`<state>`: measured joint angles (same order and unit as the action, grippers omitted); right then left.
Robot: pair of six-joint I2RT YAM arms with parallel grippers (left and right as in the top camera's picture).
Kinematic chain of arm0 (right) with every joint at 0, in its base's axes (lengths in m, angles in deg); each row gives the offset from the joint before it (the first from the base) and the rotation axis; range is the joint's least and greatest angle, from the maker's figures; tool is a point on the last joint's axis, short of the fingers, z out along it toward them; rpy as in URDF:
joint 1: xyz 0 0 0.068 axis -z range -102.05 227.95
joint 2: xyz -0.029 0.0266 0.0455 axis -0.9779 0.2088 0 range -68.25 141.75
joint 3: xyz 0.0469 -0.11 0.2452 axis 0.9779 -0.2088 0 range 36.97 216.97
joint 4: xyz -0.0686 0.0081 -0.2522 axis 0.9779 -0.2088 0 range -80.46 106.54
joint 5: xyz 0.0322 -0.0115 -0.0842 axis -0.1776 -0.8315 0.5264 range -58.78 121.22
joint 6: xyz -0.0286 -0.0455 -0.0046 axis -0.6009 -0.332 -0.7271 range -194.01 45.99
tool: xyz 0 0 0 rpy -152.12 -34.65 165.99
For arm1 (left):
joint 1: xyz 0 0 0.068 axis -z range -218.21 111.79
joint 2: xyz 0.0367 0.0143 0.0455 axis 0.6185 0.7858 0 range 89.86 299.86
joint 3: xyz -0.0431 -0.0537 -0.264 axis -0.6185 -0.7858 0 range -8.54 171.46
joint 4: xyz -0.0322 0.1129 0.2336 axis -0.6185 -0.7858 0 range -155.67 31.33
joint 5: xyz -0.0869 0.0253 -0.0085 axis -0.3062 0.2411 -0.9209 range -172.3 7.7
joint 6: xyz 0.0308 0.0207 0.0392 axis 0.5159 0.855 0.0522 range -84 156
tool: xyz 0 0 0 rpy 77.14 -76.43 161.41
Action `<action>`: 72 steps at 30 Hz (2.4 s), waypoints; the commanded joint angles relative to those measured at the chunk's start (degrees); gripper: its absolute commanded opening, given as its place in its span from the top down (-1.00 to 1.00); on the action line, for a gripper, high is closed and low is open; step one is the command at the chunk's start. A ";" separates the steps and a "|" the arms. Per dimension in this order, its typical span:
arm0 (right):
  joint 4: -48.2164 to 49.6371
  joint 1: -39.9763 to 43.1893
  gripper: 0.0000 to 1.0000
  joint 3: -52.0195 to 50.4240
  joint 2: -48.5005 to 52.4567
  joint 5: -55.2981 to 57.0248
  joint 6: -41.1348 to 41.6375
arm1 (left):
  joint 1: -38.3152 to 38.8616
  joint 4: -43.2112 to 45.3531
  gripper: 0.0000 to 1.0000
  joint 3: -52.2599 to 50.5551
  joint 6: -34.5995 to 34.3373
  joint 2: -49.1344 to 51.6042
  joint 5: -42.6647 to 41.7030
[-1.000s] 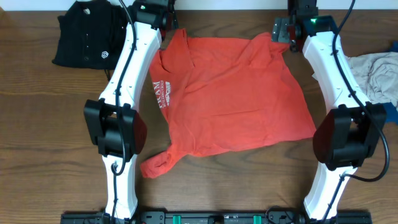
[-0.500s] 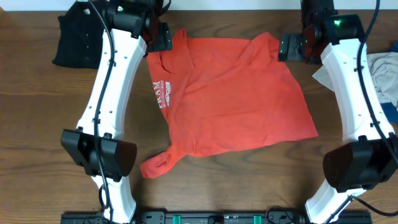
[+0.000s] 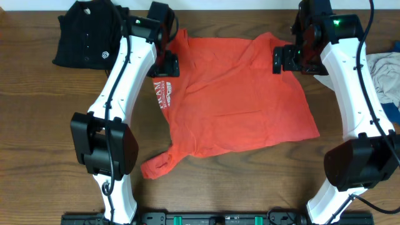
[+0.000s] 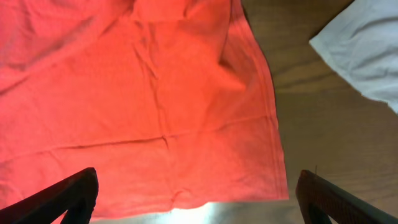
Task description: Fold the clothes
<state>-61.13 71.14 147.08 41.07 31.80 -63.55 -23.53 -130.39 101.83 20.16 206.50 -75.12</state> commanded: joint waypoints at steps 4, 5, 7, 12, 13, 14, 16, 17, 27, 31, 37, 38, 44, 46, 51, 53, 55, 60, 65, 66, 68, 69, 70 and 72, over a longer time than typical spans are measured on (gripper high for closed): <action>-0.20 0.37 -0.98 -3.06 0.09 -0.83 -1.11 | -0.09 -4.35 -0.96 -0.66 1.01 0.39 -9.11; 0.44 0.39 -0.99 -4.28 0.09 -0.83 -1.11 | -0.07 -5.44 -0.96 -0.66 1.01 0.39 -9.20; 1.97 0.42 -0.99 -6.78 0.09 -0.83 -0.76 | 0.04 -7.39 -0.96 -0.66 0.98 0.39 -9.20; 6.27 0.94 -0.98 -12.79 0.09 -0.55 1.64 | 0.20 -11.04 -0.96 -0.66 0.50 0.22 -9.25; 6.69 1.29 -0.99 -13.55 0.09 -0.52 2.45 | 0.20 -11.28 -0.96 -0.66 0.31 -0.09 -9.22; 6.84 1.51 -0.99 -13.81 0.09 -0.44 2.78 | 0.20 -11.34 -0.96 -0.66 0.02 -0.55 -9.22; 6.97 1.92 -0.98 -13.94 0.09 -0.37 2.80 | 0.20 -11.13 -0.96 -0.66 -0.79 -2.27 -9.22; 6.99 2.05 -0.98 -13.94 0.07 -0.39 2.82 | 0.20 -10.82 -0.96 -0.66 -0.79 -3.82 -9.20; 3.23 2.14 -0.99 -13.94 0.04 0.87 2.86 | 4.79 -13.44 -0.96 -6.40 -3.23 -25.81 -9.16; 2.86 2.16 -0.98 -13.94 0.04 2.99 4.31 | 8.52 -10.49 -0.96 -17.79 -8.83 -35.87 -9.18; 2.75 2.84 -0.99 -13.94 0.04 3.06 5.42 | 10.21 -3.76 -0.96 -36.15 -14.75 -45.55 -10.23; 2.56 3.08 -0.98 -13.94 0.04 3.06 5.51 | 10.21 -3.13 -0.96 -38.21 -14.80 -46.31 -10.73; 1.49 4.22 -0.98 -13.94 0.02 3.74 6.71 | 10.23 0.83 -0.96 -48.50 -21.73 -47.87 -13.86; 1.40 4.42 -0.98 -13.94 0.02 3.72 6.73 | 10.23 3.52 -0.96 -51.78 -25.14 -48.30 -14.19; 1.55 4.94 -0.98 -13.94 0.02 3.74 6.71 | 10.27 11.54 -0.96 -60.22 -33.88 -50.80 -19.43; 1.60 5.38 -0.99 -13.94 0.02 3.72 6.73 | 10.27 13.40 -0.96 -63.28 -37.07 -52.22 -20.50; 1.53 5.79 -0.98 -13.94 0.02 3.72 6.71 | 10.27 14.34 -0.96 -65.66 -37.90 -53.55 -20.48; 1.40 6.97 -0.99 -13.94 0.02 3.67 6.73 | 10.27 14.56 -0.96 -68.72 -37.90 -54.55 -20.59; 1.38 7.93 -0.98 -13.94 0.02 3.67 6.71 | 10.27 15.47 -0.96 -70.01 -38.25 -54.49 -20.68; 1.40 7.93 -0.99 -13.94 0.02 3.69 6.71 | 10.27 15.78 -0.96 -70.51 -38.58 -54.47 -20.70; 1.42 7.98 -0.99 -13.94 0.02 3.69 6.69 | 10.27 16.81 -0.96 -72.00 -39.17 -54.49 -20.83; 1.46 7.98 -0.99 -13.94 0.02 3.69 6.69 | 10.27 17.86 -0.96 -73.00 -39.17 -54.49 -21.05; 1.53 7.98 -0.99 -13.94 0.02 3.69 6.69 | 10.27 18.86 -0.96 -73.94 -39.19 -54.49 -21.38; 1.64 7.98 -0.99 -13.94 0.02 3.69 6.69 | 10.27 21.27 -0.96 -75.84 -39.39 -54.49 -22.53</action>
<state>-59.58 78.87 133.11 41.11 34.88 -57.87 -13.37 -110.57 28.34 -18.22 152.31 -96.14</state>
